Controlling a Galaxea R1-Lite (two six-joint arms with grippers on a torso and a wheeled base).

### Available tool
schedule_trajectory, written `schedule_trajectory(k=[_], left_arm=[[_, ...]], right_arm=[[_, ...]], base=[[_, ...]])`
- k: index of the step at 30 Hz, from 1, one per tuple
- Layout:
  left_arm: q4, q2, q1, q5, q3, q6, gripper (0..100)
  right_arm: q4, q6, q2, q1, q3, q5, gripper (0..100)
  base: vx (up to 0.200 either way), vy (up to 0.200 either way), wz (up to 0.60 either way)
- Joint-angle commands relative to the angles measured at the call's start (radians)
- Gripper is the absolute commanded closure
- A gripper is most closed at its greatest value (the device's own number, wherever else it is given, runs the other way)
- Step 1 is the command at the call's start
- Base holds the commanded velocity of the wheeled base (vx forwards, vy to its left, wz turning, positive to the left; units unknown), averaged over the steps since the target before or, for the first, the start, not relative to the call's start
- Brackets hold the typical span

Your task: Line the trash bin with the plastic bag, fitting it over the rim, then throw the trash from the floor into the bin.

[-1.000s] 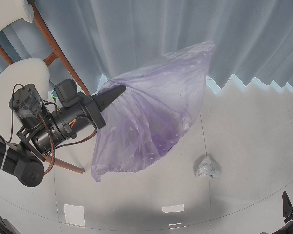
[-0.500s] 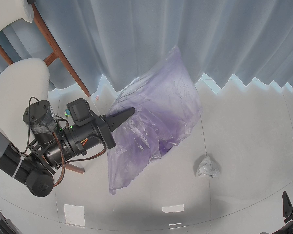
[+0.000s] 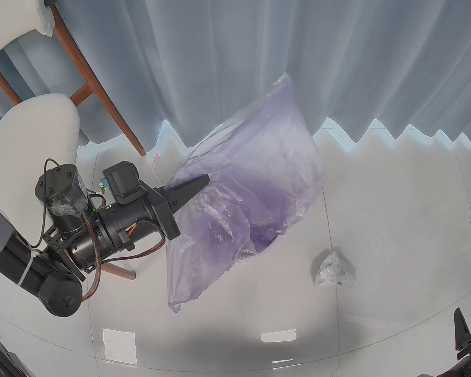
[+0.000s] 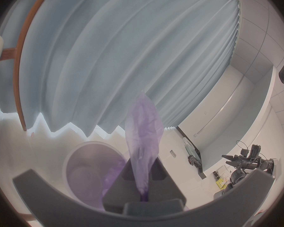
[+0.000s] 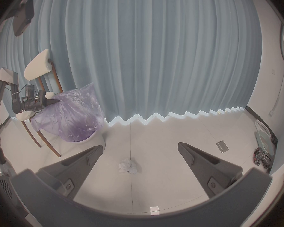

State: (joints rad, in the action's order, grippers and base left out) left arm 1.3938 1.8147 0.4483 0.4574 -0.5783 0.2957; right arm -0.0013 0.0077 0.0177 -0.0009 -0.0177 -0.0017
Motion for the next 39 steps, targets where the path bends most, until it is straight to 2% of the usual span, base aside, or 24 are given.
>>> schedule_trajectory(k=[1,4,8,14,39], left_arm=[[-0.049,-0.048,-0.016,-0.006,0.005,-0.02,100],[-0.121,-0.075,-0.017,-0.062,0.015,-0.035,100],[-0.167,-0.094,-0.008,-0.088,0.035,-0.037,100],[-0.171,-0.086,0.029,-0.091,0.066,-0.038,100],[-0.159,0.009,0.029,-0.105,0.06,-0.038,100]], right_arm=[[0.0,0.002,-0.018,-0.001,0.018,0.0,0],[0.0,0.0,-0.018,0.001,0.018,0.0,0],[0.0,0.0,-0.018,0.001,0.018,0.0,0],[0.0,0.002,-0.018,0.001,0.018,0.0,0],[0.0,0.0,-0.018,0.001,0.018,0.0,0]], base=[[0.0,0.0,0.0],[0.0,0.0,0.0],[0.0,0.0,0.0],[0.0,0.0,0.0],[0.0,0.0,0.0]])
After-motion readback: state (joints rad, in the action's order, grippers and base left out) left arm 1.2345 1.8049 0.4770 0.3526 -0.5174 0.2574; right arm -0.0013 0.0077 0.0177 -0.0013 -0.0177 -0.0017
